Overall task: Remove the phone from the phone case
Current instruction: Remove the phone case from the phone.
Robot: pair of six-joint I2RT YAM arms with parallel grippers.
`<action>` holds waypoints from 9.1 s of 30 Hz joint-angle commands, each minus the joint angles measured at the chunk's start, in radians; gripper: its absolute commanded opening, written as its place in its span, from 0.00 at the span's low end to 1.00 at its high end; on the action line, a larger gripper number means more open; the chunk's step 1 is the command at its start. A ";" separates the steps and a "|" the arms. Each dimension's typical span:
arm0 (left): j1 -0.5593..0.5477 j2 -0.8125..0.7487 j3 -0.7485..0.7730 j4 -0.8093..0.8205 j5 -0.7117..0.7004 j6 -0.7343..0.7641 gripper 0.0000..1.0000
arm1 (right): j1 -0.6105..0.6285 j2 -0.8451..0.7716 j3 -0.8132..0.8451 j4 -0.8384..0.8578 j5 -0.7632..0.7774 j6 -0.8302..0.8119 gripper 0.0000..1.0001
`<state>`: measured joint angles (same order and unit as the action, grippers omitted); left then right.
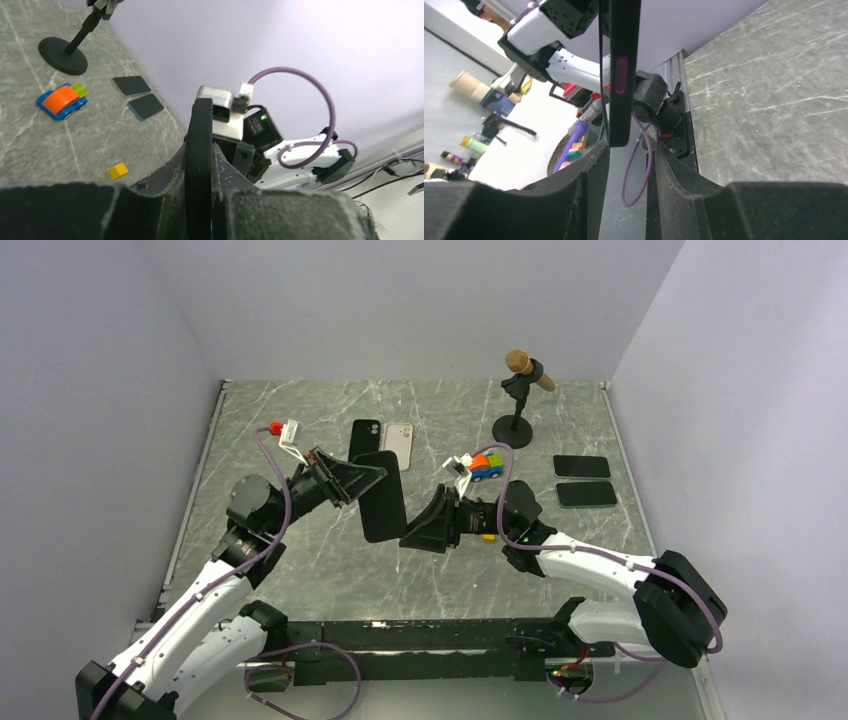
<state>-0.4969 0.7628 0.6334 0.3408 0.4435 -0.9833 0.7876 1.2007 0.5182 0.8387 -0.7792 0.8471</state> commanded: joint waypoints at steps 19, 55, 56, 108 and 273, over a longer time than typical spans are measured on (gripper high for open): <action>0.024 0.034 0.011 0.269 0.089 -0.148 0.00 | 0.013 -0.033 0.008 0.194 -0.097 0.006 0.57; 0.037 0.095 -0.070 0.534 0.239 -0.775 0.00 | 0.023 0.125 0.417 -0.394 0.006 -0.727 0.00; 0.037 0.092 -0.073 0.533 0.237 -0.780 0.00 | 0.024 0.131 0.436 -0.416 0.038 -0.756 0.00; -0.084 0.518 -0.055 1.324 -0.376 -0.620 0.00 | 0.231 -0.007 0.082 0.128 0.669 -0.461 0.71; -0.061 0.456 -0.050 1.177 -0.027 -0.698 0.00 | 0.038 0.118 0.303 -0.389 0.663 -0.397 0.24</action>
<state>-0.4622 1.2861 0.5823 1.4254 0.2092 -1.5940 0.9432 1.3190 0.8524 0.5491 -0.0654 0.4271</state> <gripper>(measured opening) 0.191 0.155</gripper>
